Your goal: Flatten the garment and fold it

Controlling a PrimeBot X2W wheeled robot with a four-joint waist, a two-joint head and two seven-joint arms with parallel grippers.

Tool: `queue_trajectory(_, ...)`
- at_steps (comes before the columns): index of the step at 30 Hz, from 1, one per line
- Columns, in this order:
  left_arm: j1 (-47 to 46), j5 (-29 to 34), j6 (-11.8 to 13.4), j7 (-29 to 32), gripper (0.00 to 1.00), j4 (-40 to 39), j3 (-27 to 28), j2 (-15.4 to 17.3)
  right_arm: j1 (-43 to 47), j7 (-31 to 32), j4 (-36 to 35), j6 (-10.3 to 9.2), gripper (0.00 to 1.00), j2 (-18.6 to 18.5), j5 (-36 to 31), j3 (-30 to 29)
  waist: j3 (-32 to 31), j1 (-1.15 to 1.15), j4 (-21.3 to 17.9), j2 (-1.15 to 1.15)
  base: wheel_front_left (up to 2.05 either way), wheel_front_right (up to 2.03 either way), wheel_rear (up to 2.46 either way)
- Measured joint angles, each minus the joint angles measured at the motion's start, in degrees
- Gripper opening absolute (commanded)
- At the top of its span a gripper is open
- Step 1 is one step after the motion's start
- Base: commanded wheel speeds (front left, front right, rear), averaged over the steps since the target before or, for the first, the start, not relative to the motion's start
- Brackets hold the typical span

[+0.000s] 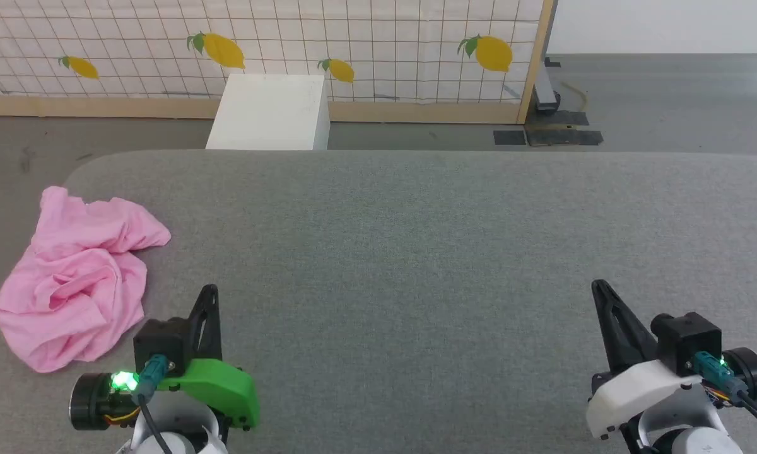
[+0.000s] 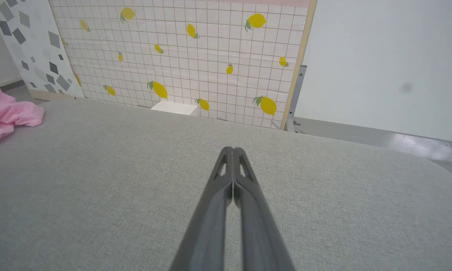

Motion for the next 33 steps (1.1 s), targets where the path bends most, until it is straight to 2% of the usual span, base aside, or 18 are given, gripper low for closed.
queue_trajectory(33, 0.0, 0.0, 0.0, 0.0, 0.0, 0.0, 0.0, 0.0, 0.0, 0.0, 0.0, 0.0, 0.0, 0.0, 0.0, 0.0, 0.0, 0.0, 0.0, 0.0, 0.0, 0.0, 0.0)
